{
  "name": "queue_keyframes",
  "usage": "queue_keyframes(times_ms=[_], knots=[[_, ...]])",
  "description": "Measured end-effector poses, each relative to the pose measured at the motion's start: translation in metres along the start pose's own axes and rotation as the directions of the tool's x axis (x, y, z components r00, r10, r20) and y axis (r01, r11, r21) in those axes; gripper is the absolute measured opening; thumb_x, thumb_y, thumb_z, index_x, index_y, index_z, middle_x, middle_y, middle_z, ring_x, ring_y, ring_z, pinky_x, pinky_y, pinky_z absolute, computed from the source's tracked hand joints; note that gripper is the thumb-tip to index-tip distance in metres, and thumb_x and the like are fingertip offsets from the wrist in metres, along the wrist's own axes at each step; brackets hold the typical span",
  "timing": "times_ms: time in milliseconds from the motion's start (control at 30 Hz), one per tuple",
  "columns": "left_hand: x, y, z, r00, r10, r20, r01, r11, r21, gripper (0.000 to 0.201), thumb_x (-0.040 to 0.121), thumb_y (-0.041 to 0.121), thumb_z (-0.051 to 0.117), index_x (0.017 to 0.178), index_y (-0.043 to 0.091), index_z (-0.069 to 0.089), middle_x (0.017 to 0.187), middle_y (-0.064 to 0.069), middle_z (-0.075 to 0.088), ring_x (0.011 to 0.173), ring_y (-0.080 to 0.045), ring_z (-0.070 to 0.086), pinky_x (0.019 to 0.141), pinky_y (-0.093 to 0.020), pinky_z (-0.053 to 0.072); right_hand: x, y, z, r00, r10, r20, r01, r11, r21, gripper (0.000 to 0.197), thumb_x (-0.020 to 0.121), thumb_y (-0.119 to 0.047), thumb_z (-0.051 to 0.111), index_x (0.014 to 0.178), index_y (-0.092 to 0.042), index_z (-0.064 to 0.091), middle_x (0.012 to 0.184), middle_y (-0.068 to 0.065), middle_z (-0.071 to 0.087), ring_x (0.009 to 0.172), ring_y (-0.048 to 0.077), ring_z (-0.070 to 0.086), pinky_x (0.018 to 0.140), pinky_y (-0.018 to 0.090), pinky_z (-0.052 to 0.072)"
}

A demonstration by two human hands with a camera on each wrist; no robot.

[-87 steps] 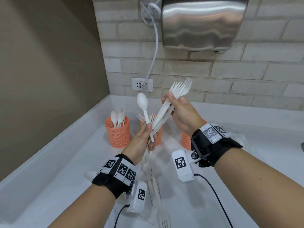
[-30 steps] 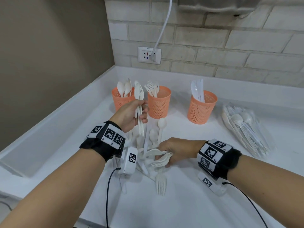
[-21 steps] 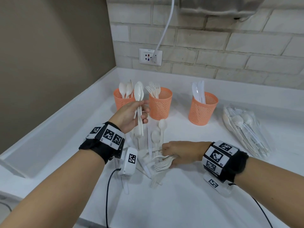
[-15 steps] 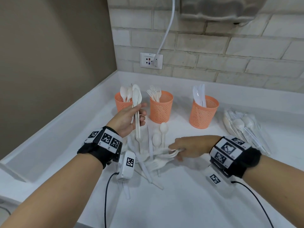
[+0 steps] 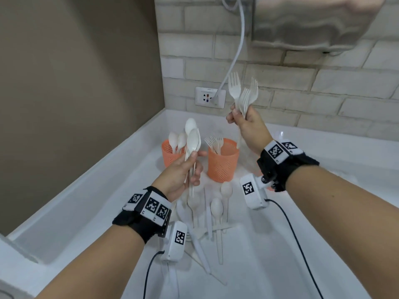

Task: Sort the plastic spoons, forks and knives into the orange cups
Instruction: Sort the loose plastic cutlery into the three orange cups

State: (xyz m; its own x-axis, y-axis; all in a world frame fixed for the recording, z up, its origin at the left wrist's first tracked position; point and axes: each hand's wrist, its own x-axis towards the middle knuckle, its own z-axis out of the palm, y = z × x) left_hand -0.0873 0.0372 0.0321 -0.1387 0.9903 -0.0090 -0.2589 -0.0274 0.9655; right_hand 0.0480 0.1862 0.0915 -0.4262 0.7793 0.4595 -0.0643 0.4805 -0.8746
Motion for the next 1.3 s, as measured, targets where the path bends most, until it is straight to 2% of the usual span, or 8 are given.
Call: queue_keyframes(times_ms=[300,433,533,733,867,933,1133,1300], knots=[[0.007,0.004,-0.010,0.999,0.034,0.039,-0.035,0.999,0.033,0.027,0.098,0.022,0.037,0.105,0.011,0.061,0.063,0.006,0.057,0.048,-0.006,0.047,0.055,-0.021,0.043,0.006,0.057,0.012,0.935,0.351,0.044,-0.345,0.932,-0.107,0.027,0.093,-0.014,0.054,0.119,-0.008,0.051,0.099,0.006,0.059,0.094,0.022,0.057,0.074,0.022,0.047],[0.011,0.003,-0.008,0.999,0.038,-0.002,-0.037,0.999,0.022,0.028,0.099,0.026,0.036,0.104,0.013,0.061,0.064,0.005,0.059,0.048,-0.007,0.049,0.058,-0.026,0.041,0.007,0.043,0.012,0.961,0.268,-0.068,-0.276,0.940,-0.198,0.073,0.080,-0.021,0.072,0.140,-0.010,0.031,0.123,0.004,0.040,0.113,0.013,0.043,0.093,0.028,0.041],[0.013,0.002,-0.002,0.999,0.042,-0.027,-0.043,0.999,-0.015,0.029,0.100,0.026,0.035,0.101,0.013,0.060,0.061,0.004,0.059,0.046,-0.008,0.049,0.055,-0.024,0.042,-0.001,0.017,0.016,0.976,-0.048,-0.213,-0.017,0.956,-0.292,0.052,0.082,-0.024,0.070,0.127,-0.008,0.048,0.114,0.002,0.043,0.099,0.011,0.047,0.083,0.016,0.040],[0.014,0.001,0.006,0.998,0.061,-0.033,-0.062,0.998,-0.028,0.027,0.099,0.027,0.038,0.098,0.011,0.060,0.067,-0.001,0.065,0.052,-0.010,0.059,0.058,-0.023,0.051,-0.033,0.000,0.043,0.968,0.100,0.228,-0.020,0.944,-0.330,0.021,0.086,-0.021,0.064,0.094,-0.001,0.062,0.076,0.018,0.065,0.069,0.031,0.064,0.070,0.041,0.051],[0.014,-0.001,0.002,0.987,0.088,-0.135,-0.081,0.995,0.053,0.026,0.099,0.022,0.038,0.094,0.010,0.061,0.085,-0.002,0.066,0.075,-0.013,0.065,0.073,-0.025,0.054,-0.020,-0.018,0.032,0.995,0.053,0.081,-0.025,0.950,-0.310,0.011,0.098,-0.010,0.041,0.089,-0.009,0.049,0.064,0.004,0.053,0.043,0.002,0.052,0.046,0.018,0.042],[0.013,0.000,-0.003,0.975,0.099,-0.200,-0.089,0.994,0.058,0.022,0.100,0.019,0.039,0.093,0.011,0.059,0.080,-0.003,0.057,0.063,-0.007,0.059,0.067,-0.021,0.051,-0.008,-0.030,0.021,0.996,-0.021,-0.081,0.000,0.969,-0.248,0.010,0.099,-0.010,0.035,0.097,-0.010,0.045,0.066,0.000,0.051,0.039,-0.003,0.051,0.042,0.014,0.040],[0.017,0.011,-0.011,0.952,0.058,-0.299,-0.079,0.995,-0.059,0.029,0.101,0.033,0.029,0.091,0.019,0.052,0.051,0.006,0.034,0.038,-0.005,0.027,0.044,-0.020,0.029,-0.004,-0.007,0.010,0.981,-0.126,-0.149,0.047,0.893,-0.448,0.029,0.095,0.000,0.032,0.121,-0.009,0.042,0.068,0.006,0.053,0.062,0.025,0.055,0.055,0.034,0.042],[0.025,0.028,-0.026,0.947,0.169,-0.274,-0.146,0.984,0.104,0.020,0.100,0.008,0.032,0.095,0.014,0.051,0.069,-0.002,0.045,0.058,-0.012,0.043,0.061,-0.021,0.042,-0.017,0.034,0.008,0.983,0.174,0.057,-0.033,0.474,-0.880,0.033,0.095,-0.007,0.037,0.122,-0.013,0.055,0.124,0.015,0.053,0.119,0.035,0.038,0.092,0.040,0.032]])
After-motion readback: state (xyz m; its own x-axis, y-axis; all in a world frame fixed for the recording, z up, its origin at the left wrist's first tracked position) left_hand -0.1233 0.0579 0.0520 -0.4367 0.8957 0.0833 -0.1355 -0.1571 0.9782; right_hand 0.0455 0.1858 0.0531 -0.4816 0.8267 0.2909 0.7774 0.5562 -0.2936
